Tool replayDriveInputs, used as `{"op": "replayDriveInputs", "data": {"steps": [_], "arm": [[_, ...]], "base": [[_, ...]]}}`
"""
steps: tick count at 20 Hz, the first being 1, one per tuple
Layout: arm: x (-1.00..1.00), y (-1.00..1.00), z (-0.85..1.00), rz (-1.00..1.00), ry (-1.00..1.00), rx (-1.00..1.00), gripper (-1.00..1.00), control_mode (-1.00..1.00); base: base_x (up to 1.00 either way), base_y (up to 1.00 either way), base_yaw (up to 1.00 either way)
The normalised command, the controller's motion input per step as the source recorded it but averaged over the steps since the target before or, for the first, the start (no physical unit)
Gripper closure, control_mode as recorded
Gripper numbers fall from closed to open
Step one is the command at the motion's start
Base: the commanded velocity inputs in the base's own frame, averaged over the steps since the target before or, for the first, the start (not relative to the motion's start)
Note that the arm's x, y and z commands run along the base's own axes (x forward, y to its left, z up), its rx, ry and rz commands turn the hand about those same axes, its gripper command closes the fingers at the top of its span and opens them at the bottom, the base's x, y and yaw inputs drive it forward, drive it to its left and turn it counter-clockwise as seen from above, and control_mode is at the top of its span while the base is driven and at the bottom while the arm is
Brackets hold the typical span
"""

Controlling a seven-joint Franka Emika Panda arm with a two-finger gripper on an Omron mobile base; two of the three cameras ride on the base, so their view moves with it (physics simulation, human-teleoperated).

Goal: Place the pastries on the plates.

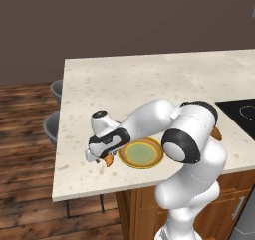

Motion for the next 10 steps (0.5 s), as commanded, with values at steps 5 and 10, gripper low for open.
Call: {"op": "replayDriveInputs", "data": {"steps": [5,10], "arm": [[0.04,0.00,-0.02,0.01,0.00,0.00,-1.00,-1.00],[0.01,0.01,0.00,0.01,0.00,0.00,1.00,-1.00]], "base": [[0.00,0.00,0.00],[0.00,0.00,0.00]]}}
